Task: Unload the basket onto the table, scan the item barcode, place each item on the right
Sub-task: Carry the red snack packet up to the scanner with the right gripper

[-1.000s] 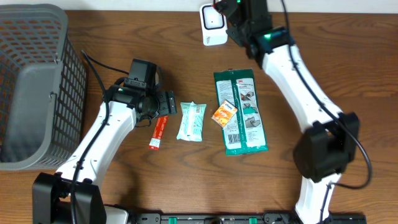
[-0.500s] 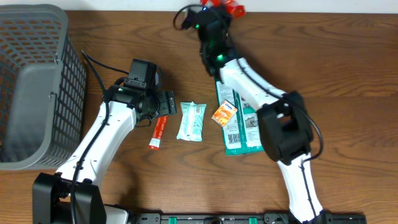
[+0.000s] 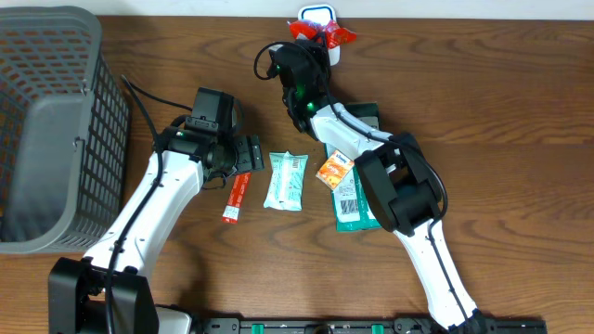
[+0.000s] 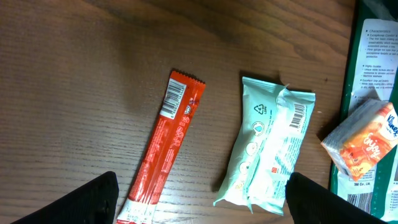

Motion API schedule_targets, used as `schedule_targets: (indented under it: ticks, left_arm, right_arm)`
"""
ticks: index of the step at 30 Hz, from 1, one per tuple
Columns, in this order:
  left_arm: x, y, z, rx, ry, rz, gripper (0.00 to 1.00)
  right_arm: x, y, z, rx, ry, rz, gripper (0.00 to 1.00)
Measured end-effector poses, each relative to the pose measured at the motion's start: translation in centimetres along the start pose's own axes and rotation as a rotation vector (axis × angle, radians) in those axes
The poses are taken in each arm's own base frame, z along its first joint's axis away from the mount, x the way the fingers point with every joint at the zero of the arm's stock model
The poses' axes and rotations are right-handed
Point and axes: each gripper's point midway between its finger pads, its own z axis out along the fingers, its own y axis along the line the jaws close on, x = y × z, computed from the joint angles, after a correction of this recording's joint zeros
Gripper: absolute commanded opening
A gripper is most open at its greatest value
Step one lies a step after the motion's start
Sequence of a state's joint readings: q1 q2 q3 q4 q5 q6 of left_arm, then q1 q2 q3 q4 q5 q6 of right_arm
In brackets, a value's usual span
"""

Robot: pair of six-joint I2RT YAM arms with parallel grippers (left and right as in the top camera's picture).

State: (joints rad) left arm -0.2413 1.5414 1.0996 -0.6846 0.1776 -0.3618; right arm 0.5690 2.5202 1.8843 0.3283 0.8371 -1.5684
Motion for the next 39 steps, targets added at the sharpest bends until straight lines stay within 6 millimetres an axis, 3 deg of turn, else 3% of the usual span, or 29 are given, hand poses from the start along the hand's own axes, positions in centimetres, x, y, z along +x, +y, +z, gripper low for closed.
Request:
schedule_targets:
  ticks: [12,21,29,34,39]
  left_arm:
    - [0.0,0.0,0.0,0.0,0.0,0.0,0.87]
    - [0.0,0.0,0.0,0.0,0.0,0.0,0.87]
    - [0.0,0.0,0.0,0.0,0.0,0.0,0.87]
    - [0.0,0.0,0.0,0.0,0.0,0.0,0.87]
    - [0.0,0.0,0.0,0.0,-0.001,0.0,0.87]
  right_arm:
    - [1.6,-1.8,-0.1,0.057,0.092,-0.104,0.01]
    - [2.7,0.4,-0.1,-0.03,0.15,-0.219,0.01]
    - [2.8,0.2,-0.1,-0.024,0.155,-0.192,0.01]
    - [2.8,-2.1,-0.2,0.063,0.157,-0.048,0.01]
    - [2.6,-1.2,-0.3,0.022,0.136,-0.014,0.01]
